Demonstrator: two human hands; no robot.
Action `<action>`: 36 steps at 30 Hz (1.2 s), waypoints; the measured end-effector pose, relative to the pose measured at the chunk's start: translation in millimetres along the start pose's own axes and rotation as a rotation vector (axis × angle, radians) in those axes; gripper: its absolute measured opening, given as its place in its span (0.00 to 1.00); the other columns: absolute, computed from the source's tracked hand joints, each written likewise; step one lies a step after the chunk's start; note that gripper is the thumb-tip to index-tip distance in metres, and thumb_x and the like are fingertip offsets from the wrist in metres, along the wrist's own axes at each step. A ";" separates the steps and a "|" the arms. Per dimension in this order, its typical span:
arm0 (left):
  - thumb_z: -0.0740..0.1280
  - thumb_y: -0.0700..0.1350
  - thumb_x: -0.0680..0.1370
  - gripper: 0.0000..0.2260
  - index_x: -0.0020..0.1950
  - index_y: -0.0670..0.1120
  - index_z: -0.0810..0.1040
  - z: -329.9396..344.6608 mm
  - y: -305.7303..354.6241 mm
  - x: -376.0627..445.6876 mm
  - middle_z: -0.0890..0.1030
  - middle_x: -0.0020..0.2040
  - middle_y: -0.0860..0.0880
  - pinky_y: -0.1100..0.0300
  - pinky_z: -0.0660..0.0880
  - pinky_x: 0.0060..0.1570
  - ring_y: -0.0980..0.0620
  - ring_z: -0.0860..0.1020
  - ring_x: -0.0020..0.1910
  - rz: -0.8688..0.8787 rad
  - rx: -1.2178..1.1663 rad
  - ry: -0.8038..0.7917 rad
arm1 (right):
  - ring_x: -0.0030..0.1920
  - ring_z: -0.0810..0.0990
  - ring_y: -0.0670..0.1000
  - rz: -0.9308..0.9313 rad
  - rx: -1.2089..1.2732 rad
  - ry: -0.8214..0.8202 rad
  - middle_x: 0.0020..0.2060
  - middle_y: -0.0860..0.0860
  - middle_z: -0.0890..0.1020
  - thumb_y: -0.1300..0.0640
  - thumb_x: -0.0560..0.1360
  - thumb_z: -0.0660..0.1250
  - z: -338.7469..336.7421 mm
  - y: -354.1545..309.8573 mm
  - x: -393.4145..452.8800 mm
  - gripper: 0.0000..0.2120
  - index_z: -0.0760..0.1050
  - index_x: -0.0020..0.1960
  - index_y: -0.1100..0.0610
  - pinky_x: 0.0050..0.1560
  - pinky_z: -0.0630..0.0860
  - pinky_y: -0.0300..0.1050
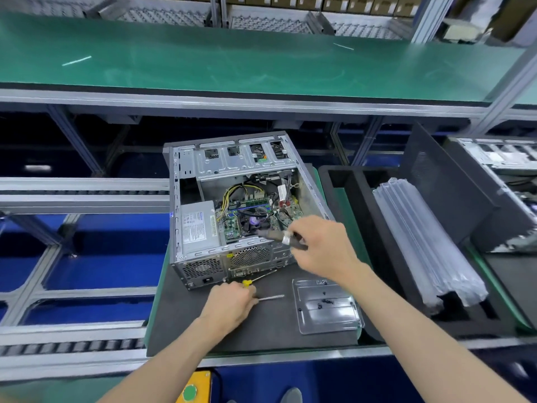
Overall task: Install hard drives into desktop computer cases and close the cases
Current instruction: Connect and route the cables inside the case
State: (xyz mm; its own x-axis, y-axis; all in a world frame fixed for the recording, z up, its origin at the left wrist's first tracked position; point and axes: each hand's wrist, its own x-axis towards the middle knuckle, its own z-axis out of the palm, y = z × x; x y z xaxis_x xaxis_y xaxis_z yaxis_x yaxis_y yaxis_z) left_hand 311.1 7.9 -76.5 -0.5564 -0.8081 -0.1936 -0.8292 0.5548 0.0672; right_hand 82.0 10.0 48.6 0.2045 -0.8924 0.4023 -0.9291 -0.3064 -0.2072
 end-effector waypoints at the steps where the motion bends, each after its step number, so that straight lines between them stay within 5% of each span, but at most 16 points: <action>1: 0.56 0.60 0.83 0.15 0.56 0.52 0.77 -1.5 -0.4 -0.2 0.84 0.50 0.48 0.52 0.76 0.45 0.42 0.82 0.51 -0.031 -0.061 0.033 | 0.36 0.78 0.54 -0.042 -0.006 -0.028 0.34 0.48 0.79 0.57 0.65 0.72 5.8 -1.2 -9.9 0.06 0.79 0.41 0.55 0.28 0.74 0.47; 7: 0.64 0.52 0.81 0.09 0.46 0.49 0.78 -9.8 -19.9 -18.0 0.81 0.32 0.49 0.52 0.77 0.37 0.46 0.81 0.35 -0.223 -0.396 0.285 | 0.54 0.76 0.52 0.014 -0.159 -0.495 0.49 0.48 0.78 0.41 0.75 0.65 58.2 -12.6 -53.4 0.16 0.74 0.56 0.50 0.39 0.68 0.45; 12: 0.67 0.50 0.80 0.09 0.40 0.52 0.75 -9.6 -29.1 -33.9 0.76 0.28 0.55 0.55 0.75 0.34 0.54 0.76 0.30 -0.218 -0.464 0.332 | 0.60 0.73 0.54 -0.022 -0.110 -0.698 0.59 0.51 0.75 0.34 0.77 0.62 94.1 -41.8 -63.7 0.28 0.71 0.71 0.49 0.50 0.76 0.52; 17: 0.66 0.51 0.80 0.10 0.40 0.50 0.75 -7.3 -23.0 -31.4 0.79 0.36 0.52 0.52 0.76 0.39 0.50 0.78 0.37 -0.144 -0.421 0.267 | 0.55 0.79 0.50 -0.126 -0.221 -0.530 0.53 0.48 0.80 0.34 0.75 0.65 106.1 -59.6 -74.0 0.23 0.81 0.61 0.48 0.38 0.79 0.45; 21: 0.65 0.50 0.81 0.09 0.41 0.50 0.74 -10.3 -9.4 -24.6 0.77 0.38 0.53 0.54 0.75 0.40 0.49 0.79 0.39 -0.081 -0.397 0.254 | 0.61 0.72 0.57 -0.169 -0.185 -0.542 0.60 0.54 0.75 0.41 0.82 0.54 112.8 -52.1 -73.9 0.21 0.74 0.67 0.51 0.52 0.73 0.54; 24: 0.68 0.46 0.79 0.08 0.41 0.47 0.77 -20.1 6.2 -17.2 0.77 0.36 0.52 0.54 0.76 0.31 0.49 0.78 0.32 0.037 -0.380 0.397 | 0.55 0.72 0.57 -0.134 -0.073 -0.436 0.54 0.54 0.75 0.44 0.82 0.55 103.6 -39.0 -73.3 0.17 0.75 0.61 0.53 0.49 0.72 0.54; 32: 0.60 0.49 0.81 0.14 0.43 0.44 0.79 -76.9 64.5 36.5 0.75 0.37 0.48 0.51 0.74 0.26 0.45 0.75 0.28 0.331 -0.321 0.547 | 0.45 0.76 0.55 0.193 0.031 -0.229 0.44 0.51 0.77 0.58 0.80 0.63 54.2 28.4 -75.7 0.09 0.81 0.54 0.57 0.47 0.75 0.52; 36: 0.58 0.50 0.82 0.14 0.48 0.43 0.79 -105.7 102.6 77.9 0.76 0.42 0.47 0.51 0.75 0.34 0.45 0.76 0.34 0.461 -0.373 0.502 | 0.49 0.76 0.54 0.420 0.030 -0.174 0.48 0.52 0.77 0.60 0.81 0.62 23.7 69.8 -80.0 0.11 0.80 0.60 0.58 0.51 0.73 0.49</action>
State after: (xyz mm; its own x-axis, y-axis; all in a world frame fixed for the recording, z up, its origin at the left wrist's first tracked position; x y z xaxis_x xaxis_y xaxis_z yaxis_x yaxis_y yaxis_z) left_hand 177.0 -19.0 18.7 -0.7328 -0.5543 0.3946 -0.4221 0.8252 0.3754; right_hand 8.1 52.2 -19.1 -0.1371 -0.9830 0.1225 -0.9337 0.0869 -0.3474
